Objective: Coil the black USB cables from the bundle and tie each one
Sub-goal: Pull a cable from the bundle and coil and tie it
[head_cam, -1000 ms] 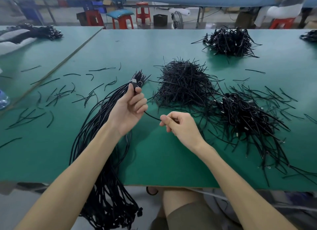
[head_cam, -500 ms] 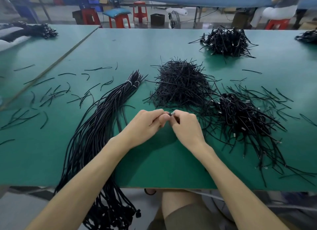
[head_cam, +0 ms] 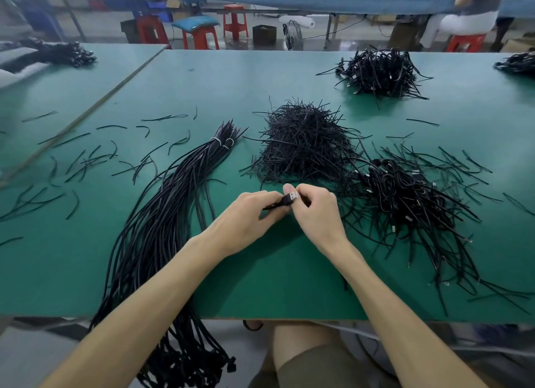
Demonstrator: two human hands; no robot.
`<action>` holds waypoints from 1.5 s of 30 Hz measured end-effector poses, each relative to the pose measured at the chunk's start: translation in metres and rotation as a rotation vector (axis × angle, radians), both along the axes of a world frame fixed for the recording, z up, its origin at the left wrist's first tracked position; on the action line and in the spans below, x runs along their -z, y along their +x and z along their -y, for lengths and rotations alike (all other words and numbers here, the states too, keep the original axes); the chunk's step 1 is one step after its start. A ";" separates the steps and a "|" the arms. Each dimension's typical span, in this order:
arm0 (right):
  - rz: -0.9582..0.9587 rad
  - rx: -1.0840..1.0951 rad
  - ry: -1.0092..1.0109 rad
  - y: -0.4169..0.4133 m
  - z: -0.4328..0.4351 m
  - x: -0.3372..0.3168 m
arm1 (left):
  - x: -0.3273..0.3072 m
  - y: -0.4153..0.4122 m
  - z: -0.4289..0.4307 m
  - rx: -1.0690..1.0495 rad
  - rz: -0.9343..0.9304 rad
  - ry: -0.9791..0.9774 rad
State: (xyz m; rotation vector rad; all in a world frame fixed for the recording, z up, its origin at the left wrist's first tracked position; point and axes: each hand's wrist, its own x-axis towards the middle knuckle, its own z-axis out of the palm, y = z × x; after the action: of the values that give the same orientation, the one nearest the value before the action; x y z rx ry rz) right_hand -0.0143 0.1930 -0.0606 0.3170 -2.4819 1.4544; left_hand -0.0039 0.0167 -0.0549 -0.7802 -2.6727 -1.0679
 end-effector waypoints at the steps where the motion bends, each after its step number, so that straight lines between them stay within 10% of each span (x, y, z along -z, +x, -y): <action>1: -0.004 -0.001 -0.006 0.000 0.000 0.000 | 0.001 -0.001 0.000 0.002 -0.006 0.014; 35: -0.450 -0.009 0.250 0.024 0.009 -0.005 | -0.015 0.001 -0.002 0.065 0.409 0.215; 45: -0.347 -0.155 0.416 0.027 0.014 -0.006 | -0.019 -0.017 0.017 0.209 0.701 1.208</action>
State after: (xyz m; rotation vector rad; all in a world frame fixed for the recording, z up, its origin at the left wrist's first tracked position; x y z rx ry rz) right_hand 0.0130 0.1787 -0.0548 0.7821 -2.4839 0.8239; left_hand -0.0209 0.0002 -0.0360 -0.4244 -1.6395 -2.9198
